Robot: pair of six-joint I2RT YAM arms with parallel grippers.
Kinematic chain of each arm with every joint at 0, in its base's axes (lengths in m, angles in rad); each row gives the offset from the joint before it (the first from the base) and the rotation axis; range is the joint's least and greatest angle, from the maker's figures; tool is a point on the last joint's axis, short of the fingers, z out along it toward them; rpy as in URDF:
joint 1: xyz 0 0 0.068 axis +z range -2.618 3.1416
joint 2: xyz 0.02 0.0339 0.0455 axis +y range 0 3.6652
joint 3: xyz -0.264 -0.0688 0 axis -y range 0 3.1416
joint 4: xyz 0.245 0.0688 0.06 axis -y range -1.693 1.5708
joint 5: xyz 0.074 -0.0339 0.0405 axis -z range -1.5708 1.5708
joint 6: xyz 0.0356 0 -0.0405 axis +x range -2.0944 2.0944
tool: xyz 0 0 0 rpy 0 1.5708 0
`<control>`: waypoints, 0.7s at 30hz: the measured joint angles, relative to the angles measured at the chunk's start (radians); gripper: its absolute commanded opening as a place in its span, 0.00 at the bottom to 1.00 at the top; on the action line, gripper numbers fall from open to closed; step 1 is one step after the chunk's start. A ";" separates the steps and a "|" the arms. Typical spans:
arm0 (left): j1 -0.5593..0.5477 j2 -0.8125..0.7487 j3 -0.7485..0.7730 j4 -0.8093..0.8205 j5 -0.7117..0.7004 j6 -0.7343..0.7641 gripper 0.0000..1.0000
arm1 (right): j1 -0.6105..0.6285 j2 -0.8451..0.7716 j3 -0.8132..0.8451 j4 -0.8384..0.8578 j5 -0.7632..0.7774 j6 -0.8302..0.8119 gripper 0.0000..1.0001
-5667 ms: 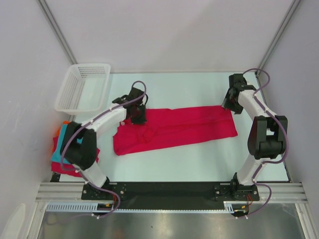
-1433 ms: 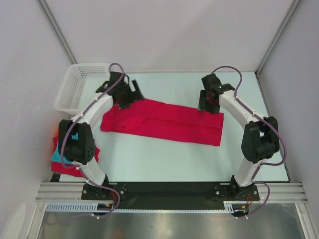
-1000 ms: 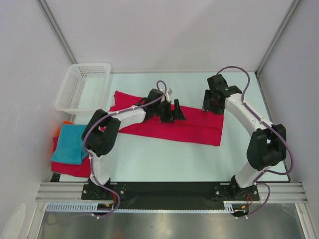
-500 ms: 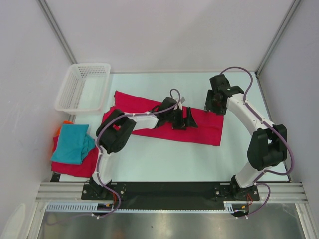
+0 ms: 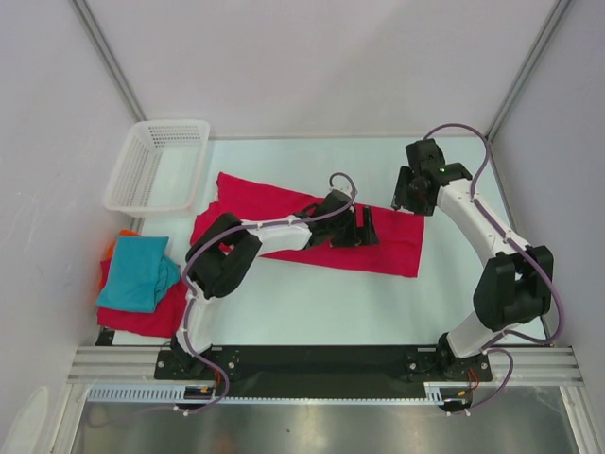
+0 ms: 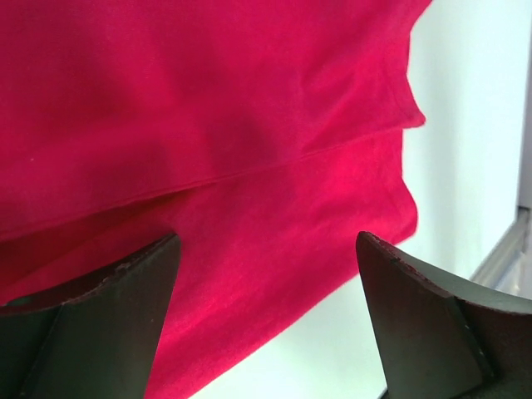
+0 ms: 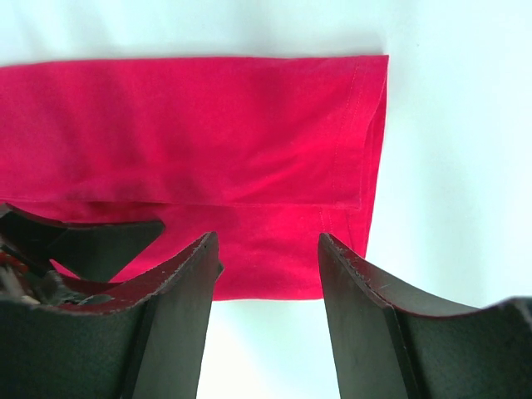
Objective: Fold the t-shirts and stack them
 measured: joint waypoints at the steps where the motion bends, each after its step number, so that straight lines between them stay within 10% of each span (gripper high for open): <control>1: -0.010 -0.001 0.002 -0.006 -0.025 0.001 0.94 | -0.001 -0.006 0.000 0.000 0.000 0.000 0.57; 21: -0.168 -0.207 -0.316 0.083 -0.224 -0.051 0.95 | -0.034 -0.056 0.000 -0.025 -0.010 -0.003 0.57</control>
